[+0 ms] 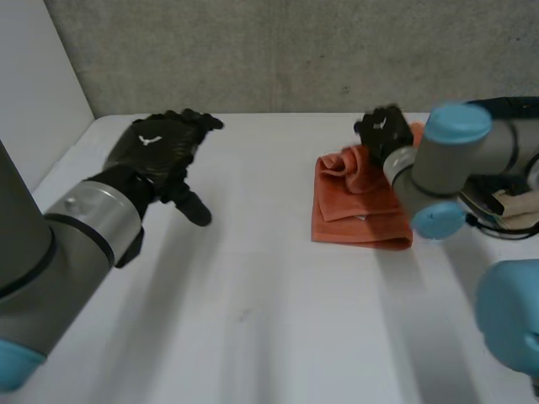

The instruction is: Fold the laundry.

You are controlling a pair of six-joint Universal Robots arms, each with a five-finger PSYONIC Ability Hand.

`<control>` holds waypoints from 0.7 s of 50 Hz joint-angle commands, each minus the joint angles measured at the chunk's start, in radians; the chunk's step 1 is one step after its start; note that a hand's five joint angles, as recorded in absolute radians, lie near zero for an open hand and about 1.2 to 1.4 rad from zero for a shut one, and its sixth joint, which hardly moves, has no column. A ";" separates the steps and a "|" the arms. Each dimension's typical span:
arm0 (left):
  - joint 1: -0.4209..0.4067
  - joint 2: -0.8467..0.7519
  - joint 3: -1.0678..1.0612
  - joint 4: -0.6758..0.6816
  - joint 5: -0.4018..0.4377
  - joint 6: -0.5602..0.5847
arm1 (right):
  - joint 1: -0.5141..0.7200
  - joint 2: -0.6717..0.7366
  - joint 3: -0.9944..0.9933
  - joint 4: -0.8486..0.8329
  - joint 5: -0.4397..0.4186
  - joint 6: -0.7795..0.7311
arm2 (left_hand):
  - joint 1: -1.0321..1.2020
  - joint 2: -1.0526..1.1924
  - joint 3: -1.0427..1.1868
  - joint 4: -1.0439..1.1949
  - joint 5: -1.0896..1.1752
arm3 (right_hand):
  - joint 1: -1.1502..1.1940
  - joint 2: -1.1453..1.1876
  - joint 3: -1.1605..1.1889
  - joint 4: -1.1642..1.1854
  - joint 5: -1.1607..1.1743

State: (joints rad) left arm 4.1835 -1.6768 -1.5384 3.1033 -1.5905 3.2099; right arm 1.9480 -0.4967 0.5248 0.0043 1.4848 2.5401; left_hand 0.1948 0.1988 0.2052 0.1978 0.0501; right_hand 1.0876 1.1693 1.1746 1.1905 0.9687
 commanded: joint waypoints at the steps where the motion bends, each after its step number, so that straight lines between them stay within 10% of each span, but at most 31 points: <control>1: 0.110 -0.020 0.030 0.001 0.015 0.007 | 0.045 -0.385 0.288 -0.023 -0.102 0.228 | -0.020 -0.024 -0.031 -0.023 -0.050 | 0.309 0.227 0.222 0.206 0.253; 7: 0.188 -0.020 0.075 0.001 0.020 0.007 | 0.084 -0.623 0.470 -0.003 -0.254 0.454 | -0.020 -0.024 -0.031 -0.023 -0.050 | 0.309 0.227 0.222 0.206 0.253; 17: 0.210 -0.024 0.086 -0.002 0.053 0.004 | 0.006 -0.747 0.543 -0.026 -0.261 0.772 | -0.020 -0.024 -0.031 -0.023 -0.050 | 0.309 0.227 0.222 0.206 0.253; 32: 0.138 -0.109 0.035 -0.012 0.119 0.007 | -0.192 -0.617 0.800 0.094 -0.463 0.445 | -0.020 -0.024 -0.031 -0.023 -0.050 | 0.309 0.227 0.222 0.206 0.253; 35: 0.115 -0.152 0.040 -0.026 0.133 0.018 | -0.196 -0.597 0.808 0.112 -0.475 0.359 | -0.020 -0.024 -0.031 -0.023 -0.050 | -0.040 -0.121 -0.127 -0.143 -0.095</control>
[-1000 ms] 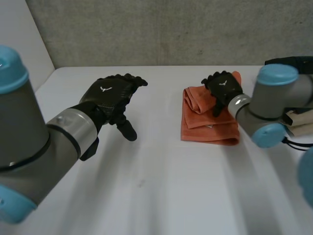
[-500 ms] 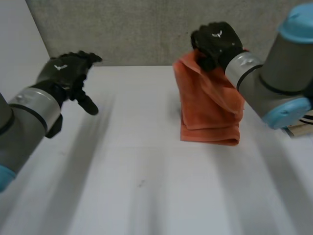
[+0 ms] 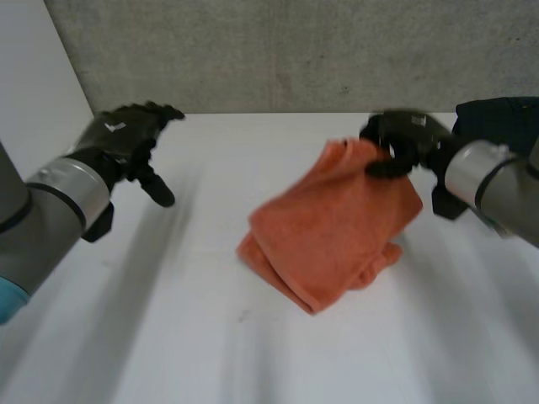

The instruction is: Fold the laundry.

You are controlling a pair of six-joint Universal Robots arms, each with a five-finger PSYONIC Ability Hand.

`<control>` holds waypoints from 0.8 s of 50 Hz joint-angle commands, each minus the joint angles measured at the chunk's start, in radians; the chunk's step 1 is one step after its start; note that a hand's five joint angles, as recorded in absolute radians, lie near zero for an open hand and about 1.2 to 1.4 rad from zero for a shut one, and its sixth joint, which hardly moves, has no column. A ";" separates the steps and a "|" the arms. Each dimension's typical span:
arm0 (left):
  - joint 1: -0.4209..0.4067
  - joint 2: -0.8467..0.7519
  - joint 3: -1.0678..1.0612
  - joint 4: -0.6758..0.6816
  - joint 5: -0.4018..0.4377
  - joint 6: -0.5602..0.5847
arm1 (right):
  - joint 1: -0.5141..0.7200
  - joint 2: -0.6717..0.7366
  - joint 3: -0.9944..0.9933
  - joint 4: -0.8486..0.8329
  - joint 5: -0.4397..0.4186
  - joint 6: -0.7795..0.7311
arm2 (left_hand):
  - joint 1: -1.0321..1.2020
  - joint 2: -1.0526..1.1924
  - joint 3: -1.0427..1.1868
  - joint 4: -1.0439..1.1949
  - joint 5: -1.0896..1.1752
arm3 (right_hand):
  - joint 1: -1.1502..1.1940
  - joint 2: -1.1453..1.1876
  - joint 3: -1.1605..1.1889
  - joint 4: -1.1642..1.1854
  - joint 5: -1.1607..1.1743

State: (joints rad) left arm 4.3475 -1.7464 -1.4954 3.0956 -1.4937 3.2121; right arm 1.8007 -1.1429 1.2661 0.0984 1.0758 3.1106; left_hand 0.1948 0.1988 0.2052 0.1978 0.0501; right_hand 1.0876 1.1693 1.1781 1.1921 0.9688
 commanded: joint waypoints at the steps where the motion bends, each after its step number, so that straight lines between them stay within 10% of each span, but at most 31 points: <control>1: -0.054 -0.091 -0.002 -0.020 0.039 0.020 | -0.047 0.051 0.067 0.029 -0.063 -0.227 | -0.020 -0.024 -0.031 -0.023 -0.050 | -0.175 -0.256 -0.265 -0.279 -0.230; 12: -0.167 -0.196 0.093 -0.077 0.003 0.091 | 0.002 -0.069 0.044 0.173 0.081 -0.293 | -0.020 -0.024 -0.031 -0.023 -0.050 | -0.831 -0.912 -0.921 -0.935 -0.886; 28: -0.404 -0.531 0.584 -0.216 -0.260 0.127 | -0.023 -0.006 -0.050 0.158 0.019 -0.690 | 0.010 0.006 -0.001 0.007 -0.020 | -0.769 -0.851 -0.860 -0.874 -0.825; 40: -0.462 -0.829 0.967 -0.475 -0.269 0.187 | -0.020 0.218 -0.148 0.130 0.021 -0.685 | 0.063 0.059 0.052 0.060 0.033 | -0.784 -0.866 -0.874 -0.888 -0.840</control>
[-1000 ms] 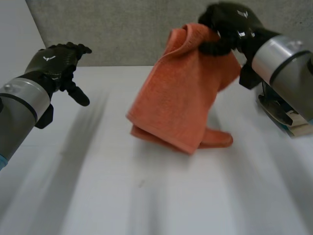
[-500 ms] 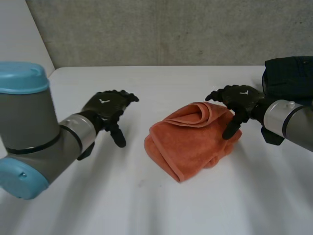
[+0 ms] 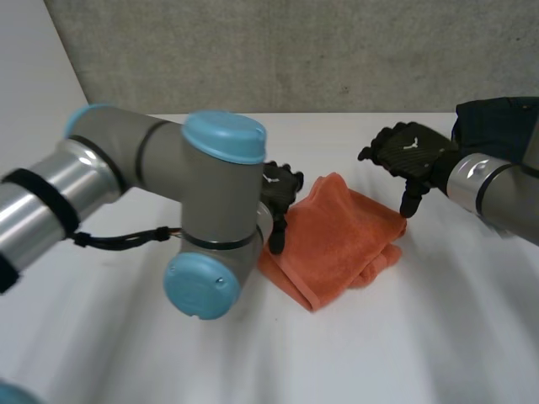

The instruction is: Fold the laundry.

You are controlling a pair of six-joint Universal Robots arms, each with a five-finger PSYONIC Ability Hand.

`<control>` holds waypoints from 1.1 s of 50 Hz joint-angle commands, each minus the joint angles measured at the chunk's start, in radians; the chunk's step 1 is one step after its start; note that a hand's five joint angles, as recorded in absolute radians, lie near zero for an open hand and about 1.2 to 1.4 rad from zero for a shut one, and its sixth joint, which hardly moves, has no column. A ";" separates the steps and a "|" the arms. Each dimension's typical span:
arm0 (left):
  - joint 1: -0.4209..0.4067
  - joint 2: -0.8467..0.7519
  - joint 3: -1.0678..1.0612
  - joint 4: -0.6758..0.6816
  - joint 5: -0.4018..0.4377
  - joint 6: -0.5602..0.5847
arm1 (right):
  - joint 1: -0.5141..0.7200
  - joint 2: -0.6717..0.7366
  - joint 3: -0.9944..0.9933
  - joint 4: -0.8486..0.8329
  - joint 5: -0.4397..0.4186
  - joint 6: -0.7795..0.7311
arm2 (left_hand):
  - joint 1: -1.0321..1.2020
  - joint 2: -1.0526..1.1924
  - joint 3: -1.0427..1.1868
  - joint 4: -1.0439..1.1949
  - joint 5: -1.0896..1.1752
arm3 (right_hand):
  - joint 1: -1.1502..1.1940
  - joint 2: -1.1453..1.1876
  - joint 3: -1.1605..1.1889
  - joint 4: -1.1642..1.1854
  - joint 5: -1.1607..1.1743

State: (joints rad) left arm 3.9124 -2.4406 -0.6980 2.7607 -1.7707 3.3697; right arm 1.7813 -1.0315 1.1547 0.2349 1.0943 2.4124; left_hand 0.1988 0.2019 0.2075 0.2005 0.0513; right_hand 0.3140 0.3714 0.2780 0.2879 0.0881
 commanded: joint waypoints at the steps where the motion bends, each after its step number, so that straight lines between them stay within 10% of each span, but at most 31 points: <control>1: -0.030 -0.147 0.187 -0.151 0.008 0.034 | 0.000 0.117 -0.038 -0.006 0.003 0.011 | 0.059 0.056 0.050 0.057 0.032 | -0.010 -0.068 0.026 0.016 0.041; 10: -0.062 -0.244 0.270 -0.151 0.005 0.115 | 0.000 0.212 -0.036 -0.006 0.003 0.014 | 0.393 0.390 0.384 0.391 0.366 | -0.004 -0.062 0.032 0.022 0.047; 14: -0.068 -0.252 0.273 -0.121 -0.019 0.151 | 0.000 0.244 -0.039 -0.008 0.001 0.019 | 1.172 1.169 1.164 1.171 1.145 | 0.255 0.198 0.292 0.282 0.307; 17: -0.071 -0.203 0.265 -0.084 -0.068 0.157 | 0.000 0.245 -0.043 -0.017 -0.001 0.051 | 1.197 1.194 1.189 1.196 1.170 | 1.077 1.019 1.113 1.103 1.128; 36: 0.073 0.426 -0.037 0.079 -0.027 0.135 | 0.036 -0.239 -0.043 -0.109 0.003 0.566 | 1.197 1.194 1.189 1.196 1.170 | 1.082 1.025 1.118 1.108 1.134; 44: 0.237 0.497 -0.257 0.079 -0.019 0.116 | 0.300 -0.200 0.071 -0.011 -0.039 0.620 | 1.197 1.194 1.189 1.196 1.170 | 1.082 1.025 1.118 1.108 1.134; 49: 0.327 0.522 -0.389 0.088 0.037 0.109 | 0.372 -0.099 0.088 0.133 0.087 0.556 | 1.197 1.194 1.189 1.196 1.170 | -0.120 -0.177 -0.084 -0.094 -0.069; 55: 0.381 0.566 -0.443 0.108 0.172 0.109 | 0.350 -0.068 -0.035 0.291 0.263 0.531 | 1.197 1.194 1.189 1.196 1.170 | -0.139 -0.197 -0.103 -0.113 -0.088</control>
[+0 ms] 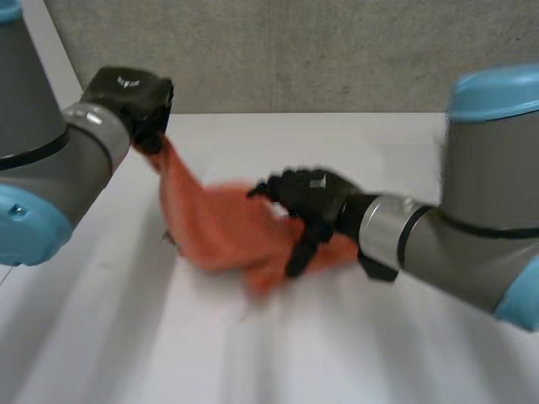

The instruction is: Fold the laundry.

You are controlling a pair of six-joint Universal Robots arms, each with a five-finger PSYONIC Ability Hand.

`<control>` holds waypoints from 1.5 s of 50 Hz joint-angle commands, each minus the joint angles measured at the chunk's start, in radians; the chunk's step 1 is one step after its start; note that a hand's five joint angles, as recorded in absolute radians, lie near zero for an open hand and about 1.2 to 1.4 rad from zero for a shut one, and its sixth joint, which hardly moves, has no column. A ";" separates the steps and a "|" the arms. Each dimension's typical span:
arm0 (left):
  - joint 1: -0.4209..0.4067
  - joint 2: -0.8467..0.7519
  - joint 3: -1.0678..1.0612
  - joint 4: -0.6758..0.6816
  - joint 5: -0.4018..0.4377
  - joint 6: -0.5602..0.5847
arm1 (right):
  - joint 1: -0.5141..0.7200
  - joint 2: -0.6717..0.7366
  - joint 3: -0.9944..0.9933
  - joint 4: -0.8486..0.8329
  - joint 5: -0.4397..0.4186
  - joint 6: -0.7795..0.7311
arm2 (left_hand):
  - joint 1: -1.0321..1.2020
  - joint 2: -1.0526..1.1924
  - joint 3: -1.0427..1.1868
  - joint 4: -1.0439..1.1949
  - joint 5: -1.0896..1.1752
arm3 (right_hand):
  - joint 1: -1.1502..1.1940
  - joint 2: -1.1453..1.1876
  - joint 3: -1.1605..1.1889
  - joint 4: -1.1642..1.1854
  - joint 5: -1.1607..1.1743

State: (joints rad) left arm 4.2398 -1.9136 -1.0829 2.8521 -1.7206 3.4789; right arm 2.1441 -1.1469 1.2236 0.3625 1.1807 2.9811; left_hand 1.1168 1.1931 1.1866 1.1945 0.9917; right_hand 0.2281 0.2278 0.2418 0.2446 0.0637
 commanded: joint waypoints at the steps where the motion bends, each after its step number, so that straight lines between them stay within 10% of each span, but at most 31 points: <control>1: 0.055 0.047 -0.055 0.016 0.133 0.000 | -0.024 0.044 -0.119 0.164 0.180 -0.033 | 0.279 0.203 0.210 0.202 0.230 | -0.054 -0.053 -0.067 -0.070 -0.064; 10: 0.029 0.212 -0.034 -0.014 0.200 -0.004 | -0.132 0.033 -0.245 0.104 0.136 -0.005 | 0.279 0.203 0.210 0.202 0.230 | -0.054 -0.053 -0.067 -0.070 -0.064; 23: -0.014 0.470 -0.075 0.036 0.300 -0.004 | 0.006 0.449 -0.430 -0.005 0.023 -0.275 | 0.279 0.203 0.210 0.202 0.230 | -0.054 -0.053 -0.067 -0.070 -0.064; 31: 0.054 0.518 -0.103 0.116 0.309 -0.020 | 0.019 0.575 -0.556 -0.010 0.128 -0.272 | 0.279 0.203 0.210 0.202 0.230 | 0.691 0.691 0.677 0.675 0.681; 38: 0.144 0.522 -0.101 0.122 0.325 -0.092 | 0.016 0.582 -0.585 0.003 0.113 -0.271 | 0.279 0.203 0.210 0.202 0.230 | 0.792 0.792 0.778 0.775 0.782; 43: 0.164 0.524 -0.075 0.122 0.345 -0.155 | 0.037 0.582 -0.563 0.051 0.105 -0.292 | 0.279 0.203 0.210 0.202 0.230 | -0.054 -0.053 -0.067 -0.070 -0.064; 50: 0.163 0.524 -0.058 0.105 0.358 -0.173 | 0.056 0.547 -0.487 0.075 0.065 -0.306 | 0.279 0.203 0.210 0.202 0.230 | -0.054 -0.053 -0.067 -0.070 -0.064; 54: 0.166 0.531 -0.043 0.104 0.360 -0.176 | 0.071 0.515 -0.431 0.066 -0.012 -0.266 | 0.279 0.203 0.210 0.202 0.230 | 0.148 0.148 0.134 0.132 0.138; 58: 0.169 0.531 -0.029 0.102 0.360 -0.176 | 0.082 0.504 -0.404 0.041 -0.058 -0.226 | 0.279 0.203 0.210 0.202 0.230 | 1.165 1.166 1.152 1.149 1.155; 60: 0.181 0.528 -0.026 0.101 0.361 -0.172 | 0.077 0.501 -0.421 0.033 -0.059 -0.212 | 0.279 0.203 0.210 0.202 0.230 | 1.168 1.168 1.154 1.152 1.158; 69: 0.296 0.473 -0.029 0.112 0.374 -0.176 | -0.096 0.380 -0.734 -0.072 0.279 -0.088 | 0.279 0.203 0.210 0.202 0.230 | 1.168 1.168 1.154 1.152 1.158; 75: 0.319 0.386 -0.012 0.119 0.351 -0.175 | -0.164 0.230 -0.695 -0.160 0.301 -0.051 | 0.279 0.203 0.210 0.202 0.230 | 1.168 1.168 1.154 1.152 1.158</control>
State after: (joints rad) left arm 4.5282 -1.4452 -1.1091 2.9642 -1.3500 3.3052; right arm 2.0518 -0.7765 0.5199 0.2864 1.4255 2.8895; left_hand 1.1168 1.1945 1.1869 1.1951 0.9915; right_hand 1.1106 1.1716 1.1742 1.1915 0.9763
